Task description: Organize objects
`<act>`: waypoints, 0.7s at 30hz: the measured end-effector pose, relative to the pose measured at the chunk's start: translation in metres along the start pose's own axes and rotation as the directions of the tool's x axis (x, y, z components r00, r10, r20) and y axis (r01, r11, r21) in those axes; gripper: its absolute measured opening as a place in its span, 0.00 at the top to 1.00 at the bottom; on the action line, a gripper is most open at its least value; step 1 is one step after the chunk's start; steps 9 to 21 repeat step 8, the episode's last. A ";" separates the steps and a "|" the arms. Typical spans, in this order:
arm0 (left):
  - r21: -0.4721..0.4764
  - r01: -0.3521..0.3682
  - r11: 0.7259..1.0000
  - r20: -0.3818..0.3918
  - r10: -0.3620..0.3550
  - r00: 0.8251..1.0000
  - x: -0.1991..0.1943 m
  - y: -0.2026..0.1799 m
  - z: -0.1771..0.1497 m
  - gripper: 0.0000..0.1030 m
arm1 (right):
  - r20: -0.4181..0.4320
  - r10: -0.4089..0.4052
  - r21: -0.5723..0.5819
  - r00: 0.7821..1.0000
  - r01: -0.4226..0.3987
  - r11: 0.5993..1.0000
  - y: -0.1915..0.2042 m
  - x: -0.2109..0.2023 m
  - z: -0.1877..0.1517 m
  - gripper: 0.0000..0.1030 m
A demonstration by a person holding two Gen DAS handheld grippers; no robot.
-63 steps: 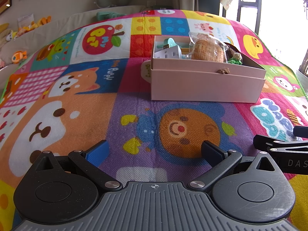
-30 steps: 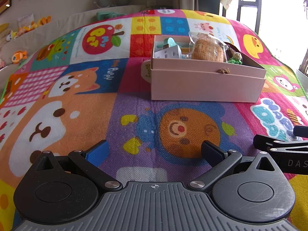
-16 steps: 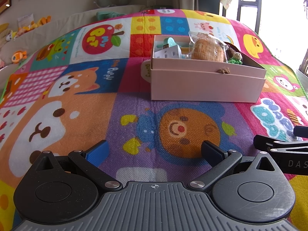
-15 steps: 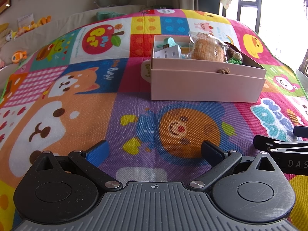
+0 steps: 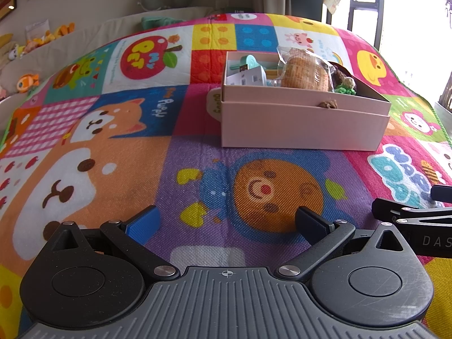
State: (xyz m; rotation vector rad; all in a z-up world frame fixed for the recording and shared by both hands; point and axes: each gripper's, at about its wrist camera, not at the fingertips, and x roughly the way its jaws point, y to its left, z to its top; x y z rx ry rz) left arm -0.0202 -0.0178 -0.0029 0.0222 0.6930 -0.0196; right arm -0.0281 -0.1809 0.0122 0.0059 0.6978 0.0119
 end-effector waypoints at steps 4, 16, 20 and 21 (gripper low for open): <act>0.000 0.000 1.000 0.000 0.000 1.000 0.000 0.000 0.000 0.00 | 0.000 0.000 0.000 1.000 0.000 1.000 0.000 0.000 0.000 0.00; 0.000 -0.001 1.000 0.000 0.001 1.000 0.000 0.000 0.000 0.00 | 0.000 0.000 0.000 1.000 0.000 1.000 0.000 0.000 0.000 0.00; 0.000 -0.001 1.000 0.000 0.001 1.000 0.000 0.000 0.000 0.00 | 0.000 0.000 0.000 1.000 0.000 1.000 0.000 0.000 0.000 0.00; 0.000 -0.001 1.000 0.000 0.001 1.000 0.000 0.000 0.000 0.00 | 0.000 0.000 0.000 1.000 0.000 1.000 0.000 0.000 0.000 0.00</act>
